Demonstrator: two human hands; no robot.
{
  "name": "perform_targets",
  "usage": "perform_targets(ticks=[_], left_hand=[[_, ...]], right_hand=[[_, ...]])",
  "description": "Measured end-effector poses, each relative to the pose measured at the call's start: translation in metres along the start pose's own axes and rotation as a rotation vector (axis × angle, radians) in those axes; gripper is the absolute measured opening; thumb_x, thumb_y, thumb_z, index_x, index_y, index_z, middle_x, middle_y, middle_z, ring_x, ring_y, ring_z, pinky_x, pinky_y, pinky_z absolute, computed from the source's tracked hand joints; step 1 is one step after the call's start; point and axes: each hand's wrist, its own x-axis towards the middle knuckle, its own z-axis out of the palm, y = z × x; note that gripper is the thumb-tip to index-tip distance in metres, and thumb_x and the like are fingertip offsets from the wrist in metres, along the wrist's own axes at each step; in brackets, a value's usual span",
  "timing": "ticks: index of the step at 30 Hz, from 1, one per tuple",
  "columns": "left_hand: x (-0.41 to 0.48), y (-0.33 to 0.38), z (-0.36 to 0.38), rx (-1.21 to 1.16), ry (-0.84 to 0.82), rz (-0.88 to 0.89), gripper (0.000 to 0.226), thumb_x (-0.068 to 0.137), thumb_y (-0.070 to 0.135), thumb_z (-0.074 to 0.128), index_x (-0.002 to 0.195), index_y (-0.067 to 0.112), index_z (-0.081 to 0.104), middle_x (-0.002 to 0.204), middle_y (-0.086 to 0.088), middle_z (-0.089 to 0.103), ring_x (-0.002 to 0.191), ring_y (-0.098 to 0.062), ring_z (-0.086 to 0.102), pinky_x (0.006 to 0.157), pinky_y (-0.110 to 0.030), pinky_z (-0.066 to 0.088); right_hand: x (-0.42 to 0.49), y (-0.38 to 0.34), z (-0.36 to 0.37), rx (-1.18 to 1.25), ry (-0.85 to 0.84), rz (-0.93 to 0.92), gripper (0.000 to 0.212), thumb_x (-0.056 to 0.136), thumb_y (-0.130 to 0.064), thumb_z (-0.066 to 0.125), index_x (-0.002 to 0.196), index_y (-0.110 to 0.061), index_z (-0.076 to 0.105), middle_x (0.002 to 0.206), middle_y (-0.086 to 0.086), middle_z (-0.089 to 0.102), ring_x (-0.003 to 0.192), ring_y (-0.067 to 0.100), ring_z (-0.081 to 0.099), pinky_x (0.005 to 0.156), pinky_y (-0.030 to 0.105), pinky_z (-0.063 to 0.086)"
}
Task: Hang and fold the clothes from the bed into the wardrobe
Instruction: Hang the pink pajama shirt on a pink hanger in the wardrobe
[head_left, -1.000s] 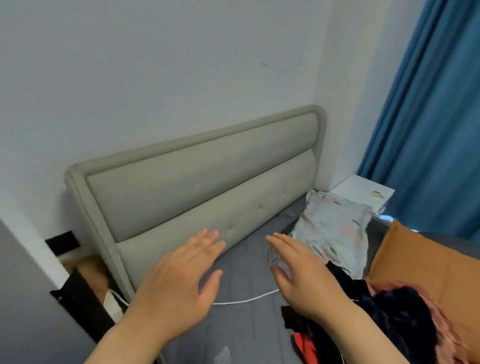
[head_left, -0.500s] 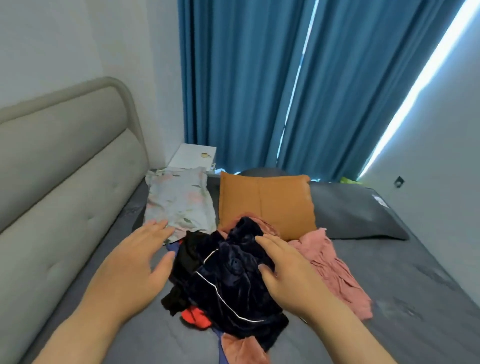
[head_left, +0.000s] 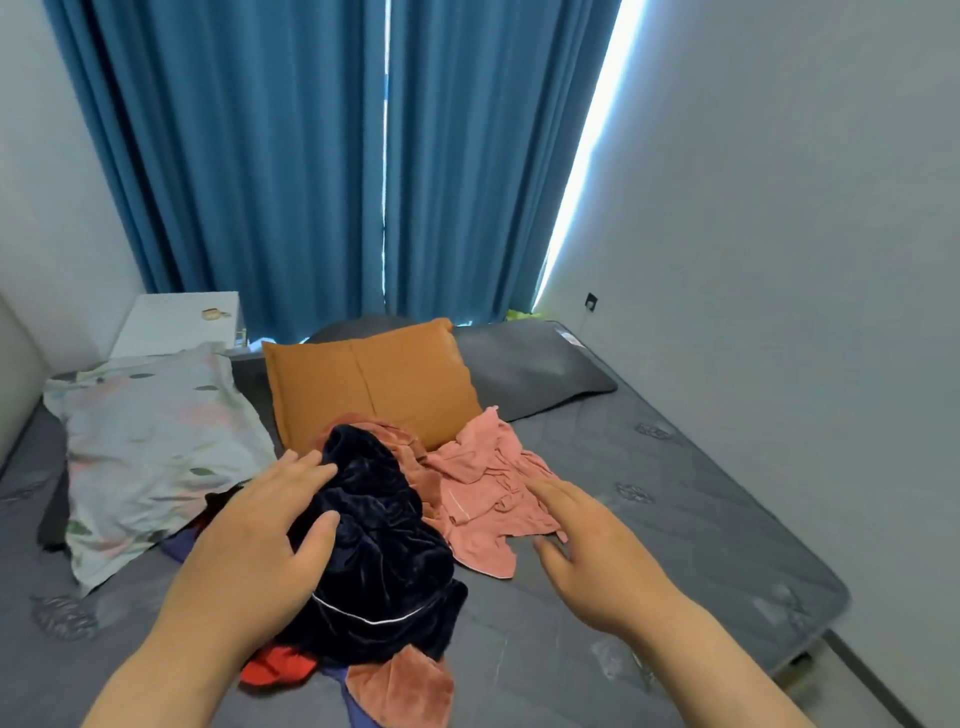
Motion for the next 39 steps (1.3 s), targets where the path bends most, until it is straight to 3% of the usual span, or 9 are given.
perform_targets(ticks=[13, 19, 23, 28, 31, 32, 35, 37, 39], left_hand=[[0.077, 0.013, 0.155, 0.009, -0.238, -0.088, 0.048, 0.094, 0.032, 0.057, 0.14, 0.033, 0.045, 0.15, 0.022, 0.031, 0.139, 0.007, 0.017, 0.115, -0.027, 0.021], [0.115, -0.014, 0.287, 0.047, -0.356, -0.104, 0.052, 0.094, 0.035, 0.055, 0.144, 0.032, 0.04, 0.147, 0.028, 0.022, 0.137, 0.01, 0.013, 0.112, -0.015, 0.013], [0.151, -0.063, 0.403, 0.018, -0.466, -0.024, 0.05, 0.094, 0.035, 0.055, 0.143, 0.035, 0.042, 0.146, 0.027, 0.026, 0.131, 0.014, 0.016, 0.107, -0.006, 0.009], [0.202, -0.147, 0.559, -0.129, -0.535, -0.166, 0.04, 0.094, 0.014, 0.056, 0.133, 0.021, 0.056, 0.136, 0.014, 0.048, 0.125, 0.003, 0.041, 0.095, 0.005, 0.02], [0.241, -0.203, 0.639, -0.14, -0.494, -0.253, 0.045, 0.088, 0.015, 0.063, 0.132, 0.016, 0.056, 0.129, 0.001, 0.058, 0.118, -0.008, 0.053, 0.098, -0.013, 0.035], [0.248, -0.221, 0.658, -0.118, -0.491, -0.276, 0.056, 0.083, 0.023, 0.067, 0.136, 0.015, 0.051, 0.127, 0.0, 0.057, 0.118, -0.008, 0.052, 0.099, -0.016, 0.036], [0.253, -0.261, 0.691, 0.061, -0.528, -0.231, 0.088, 0.066, 0.05, 0.061, 0.143, 0.014, 0.042, 0.139, -0.007, 0.049, 0.13, -0.02, 0.042, 0.107, -0.026, 0.028], [0.25, -0.274, 0.7, 0.083, -0.515, -0.17, 0.099, 0.057, 0.06, 0.055, 0.143, 0.014, 0.044, 0.141, -0.009, 0.046, 0.131, -0.025, 0.04, 0.109, -0.026, 0.023], [0.246, -0.28, 0.706, 0.0, -0.454, -0.235, 0.097, 0.056, 0.06, 0.066, 0.14, 0.014, 0.047, 0.139, -0.009, 0.045, 0.129, -0.026, 0.04, 0.109, -0.027, 0.024]], right_hand=[[0.041, 0.133, 0.04, 0.132, -0.058, 0.164, 0.066, 0.095, -0.03, 0.052, 0.151, -0.038, 0.018, 0.156, -0.021, 0.022, 0.141, 0.002, 0.027, 0.109, 0.016, 0.026], [0.093, 0.231, 0.12, 0.172, -0.139, 0.222, 0.065, 0.095, -0.03, 0.054, 0.152, -0.031, 0.022, 0.155, -0.018, 0.024, 0.142, 0.001, 0.023, 0.105, 0.004, 0.012], [0.138, 0.284, 0.231, 0.268, -0.198, 0.252, 0.059, 0.095, -0.031, 0.053, 0.149, -0.03, 0.028, 0.143, -0.028, 0.028, 0.134, -0.007, 0.029, 0.098, -0.004, 0.01], [0.227, 0.356, 0.392, 0.332, -0.203, 0.213, 0.067, 0.091, -0.039, 0.057, 0.15, -0.027, 0.027, 0.154, -0.012, 0.031, 0.141, 0.007, 0.031, 0.11, 0.016, 0.024], [0.285, 0.394, 0.472, 0.285, -0.168, 0.181, 0.083, 0.085, -0.052, 0.055, 0.154, -0.027, 0.017, 0.161, -0.002, 0.013, 0.148, 0.016, 0.014, 0.118, 0.026, 0.014], [0.293, 0.403, 0.495, 0.238, -0.135, 0.191, 0.083, 0.082, -0.057, 0.05, 0.153, -0.026, 0.021, 0.161, 0.004, 0.016, 0.146, 0.023, 0.019, 0.118, 0.033, 0.018], [0.294, 0.42, 0.546, 0.137, 0.081, 0.155, 0.06, 0.085, -0.049, 0.046, 0.136, -0.017, 0.053, 0.14, 0.015, 0.049, 0.119, 0.037, 0.05, 0.102, 0.048, 0.043], [0.292, 0.422, 0.556, 0.157, 0.165, 0.133, 0.047, 0.088, -0.039, 0.049, 0.126, -0.015, 0.061, 0.126, 0.013, 0.057, 0.107, 0.035, 0.055, 0.094, 0.047, 0.048], [0.293, 0.426, 0.559, 0.146, 0.233, 0.119, 0.037, 0.088, -0.034, 0.05, 0.114, -0.013, 0.066, 0.111, 0.01, 0.059, 0.095, 0.031, 0.055, 0.084, 0.043, 0.05]])
